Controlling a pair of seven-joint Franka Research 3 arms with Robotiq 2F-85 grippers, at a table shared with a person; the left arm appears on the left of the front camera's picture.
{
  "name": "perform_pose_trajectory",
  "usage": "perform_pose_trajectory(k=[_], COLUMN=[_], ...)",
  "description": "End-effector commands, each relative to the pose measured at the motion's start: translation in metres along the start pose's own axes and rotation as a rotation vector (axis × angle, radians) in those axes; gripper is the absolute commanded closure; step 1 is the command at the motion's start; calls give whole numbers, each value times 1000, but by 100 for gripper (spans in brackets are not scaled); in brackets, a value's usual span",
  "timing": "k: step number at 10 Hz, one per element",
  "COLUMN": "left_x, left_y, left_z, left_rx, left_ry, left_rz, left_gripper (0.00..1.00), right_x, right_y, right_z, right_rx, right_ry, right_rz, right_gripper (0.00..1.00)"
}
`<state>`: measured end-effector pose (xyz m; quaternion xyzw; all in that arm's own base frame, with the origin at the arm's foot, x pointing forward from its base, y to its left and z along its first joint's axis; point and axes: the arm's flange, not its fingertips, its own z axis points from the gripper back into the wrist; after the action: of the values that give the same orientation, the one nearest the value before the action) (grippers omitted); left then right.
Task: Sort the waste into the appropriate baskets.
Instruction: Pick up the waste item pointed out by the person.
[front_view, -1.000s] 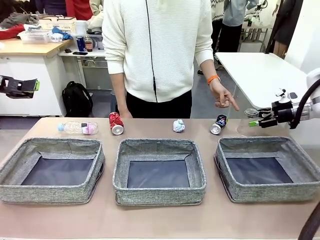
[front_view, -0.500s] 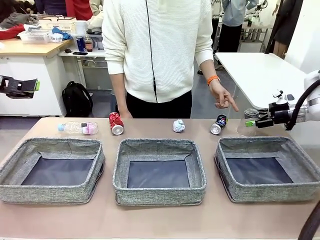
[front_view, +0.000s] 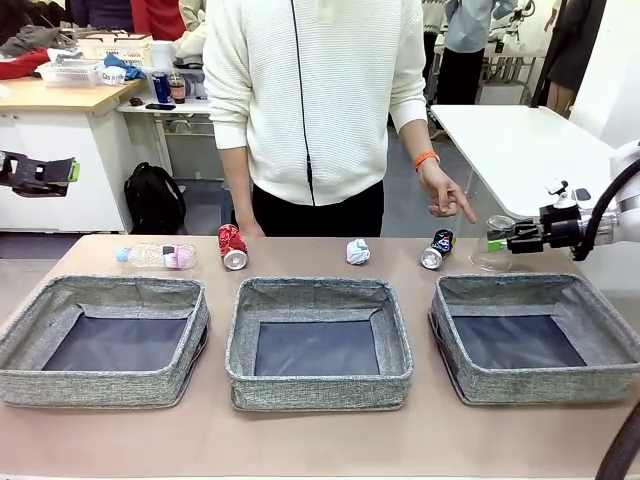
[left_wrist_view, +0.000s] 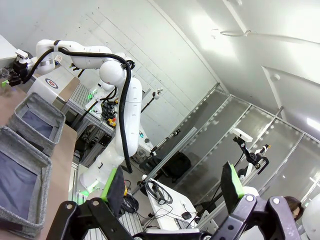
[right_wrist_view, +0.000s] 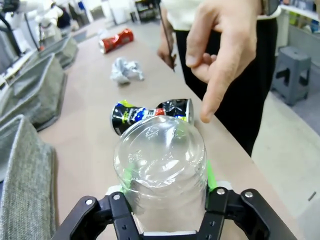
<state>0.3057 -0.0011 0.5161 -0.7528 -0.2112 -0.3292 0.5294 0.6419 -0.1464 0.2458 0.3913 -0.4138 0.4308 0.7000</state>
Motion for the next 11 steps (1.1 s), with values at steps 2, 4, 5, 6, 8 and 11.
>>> perform_pose_trajectory(k=[2, 4, 5, 6, 8, 11], left_x=[-3, -3, -3, -3, -3, -3], left_y=[-1, -1, -1, -1, -1, -1], left_z=[0, 0, 0, 0, 0, 0], left_rx=[-11, -11, -11, -11, -11, -11], left_ry=[14, 14, 14, 14, 14, 14], left_rz=[-24, -24, -24, -24, -24, -24], left_gripper=[0, 0, 0, 0, 0, 0], right_x=[0, 3, 4, 6, 12, 67], right_y=[3, 2, 0, -1, 0, 21], right_z=[-2, 4, 7, 10, 19, 53], right_rx=[-30, -41, -49, -55, -98, -237], right_ry=[-1, 7, 5, 2, 2, 30], right_rz=[-32, -12, -5, -1, 10, 38], right_gripper=[100, 100, 100, 100, 100, 100])
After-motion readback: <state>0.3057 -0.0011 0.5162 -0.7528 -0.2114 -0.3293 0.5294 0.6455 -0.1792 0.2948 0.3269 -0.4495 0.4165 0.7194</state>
